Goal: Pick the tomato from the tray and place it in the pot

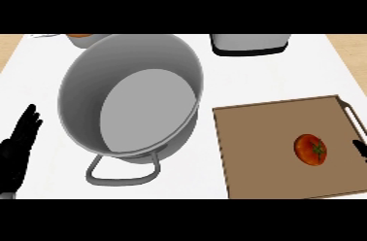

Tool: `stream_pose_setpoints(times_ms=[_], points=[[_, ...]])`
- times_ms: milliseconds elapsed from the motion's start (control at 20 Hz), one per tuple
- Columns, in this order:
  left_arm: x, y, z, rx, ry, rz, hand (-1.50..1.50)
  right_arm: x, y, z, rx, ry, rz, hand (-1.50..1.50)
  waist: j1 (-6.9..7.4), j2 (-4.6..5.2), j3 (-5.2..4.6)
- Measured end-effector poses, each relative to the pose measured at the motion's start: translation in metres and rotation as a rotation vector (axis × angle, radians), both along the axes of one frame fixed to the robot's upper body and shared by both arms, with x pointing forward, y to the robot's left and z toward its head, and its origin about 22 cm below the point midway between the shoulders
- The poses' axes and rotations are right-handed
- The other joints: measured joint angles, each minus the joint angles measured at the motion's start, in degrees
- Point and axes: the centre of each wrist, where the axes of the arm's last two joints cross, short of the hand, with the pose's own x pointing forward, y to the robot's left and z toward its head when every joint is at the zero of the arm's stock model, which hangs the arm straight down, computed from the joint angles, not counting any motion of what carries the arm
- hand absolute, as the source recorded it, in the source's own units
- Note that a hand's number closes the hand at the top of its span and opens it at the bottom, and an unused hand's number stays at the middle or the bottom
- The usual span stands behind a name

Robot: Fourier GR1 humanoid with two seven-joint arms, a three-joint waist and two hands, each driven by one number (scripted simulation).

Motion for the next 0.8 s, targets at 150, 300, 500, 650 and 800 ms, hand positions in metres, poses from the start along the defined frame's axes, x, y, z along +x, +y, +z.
stream_pose_setpoints(times_ms=[150, 300, 500, 650, 800], points=[[0.003, -0.005, -0.002, 0.015, 0.025, -0.004, 0.0, -0.038, -0.012, -0.034, -0.038, -0.087, -0.034, -1.5, 0.54, -0.03, 0.0], [0.005, -0.009, 0.002, 0.029, 0.039, -0.023, 0.0, -0.071, -0.033, -0.046, -0.067, -0.102, -0.028, -1.5, 1.89, 0.0, -0.08], [0.011, -0.012, 0.002, 0.039, 0.047, -0.032, 0.0, -0.081, -0.051, -0.026, -0.126, -0.02, 0.025, -1.5, 2.91, 0.09, -0.17], [0.015, -0.012, -0.001, 0.044, 0.052, -0.039, 0.0, -0.071, -0.051, -0.002, -0.167, 0.048, 0.075, -1.5, 3.31, 0.15, -0.24], [0.016, -0.011, 0.0, 0.044, 0.048, -0.044, 0.0, -0.061, -0.042, 0.022, -0.21, 0.13, 0.137, -1.5, 3.58, 0.13, -0.32]])
